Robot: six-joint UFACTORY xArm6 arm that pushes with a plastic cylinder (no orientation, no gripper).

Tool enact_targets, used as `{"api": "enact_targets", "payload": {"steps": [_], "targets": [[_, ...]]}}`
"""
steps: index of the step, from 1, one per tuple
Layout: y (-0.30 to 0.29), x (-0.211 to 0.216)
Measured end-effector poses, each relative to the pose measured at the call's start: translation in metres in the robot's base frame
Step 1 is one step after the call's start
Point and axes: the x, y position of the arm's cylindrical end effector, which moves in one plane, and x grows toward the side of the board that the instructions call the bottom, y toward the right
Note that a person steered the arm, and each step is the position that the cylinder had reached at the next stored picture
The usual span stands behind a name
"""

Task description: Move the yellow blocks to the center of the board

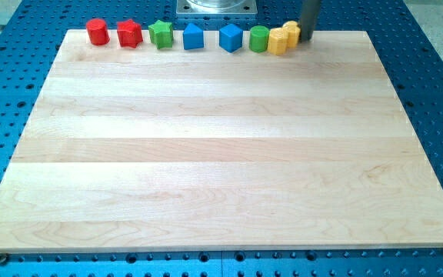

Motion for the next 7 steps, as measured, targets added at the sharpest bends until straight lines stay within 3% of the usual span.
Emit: {"api": "enact_targets", "payload": {"steps": [3,6,7], "targets": [[-0.038,-0.007],[-0.120,0.082],[-0.120,0.049]]}}
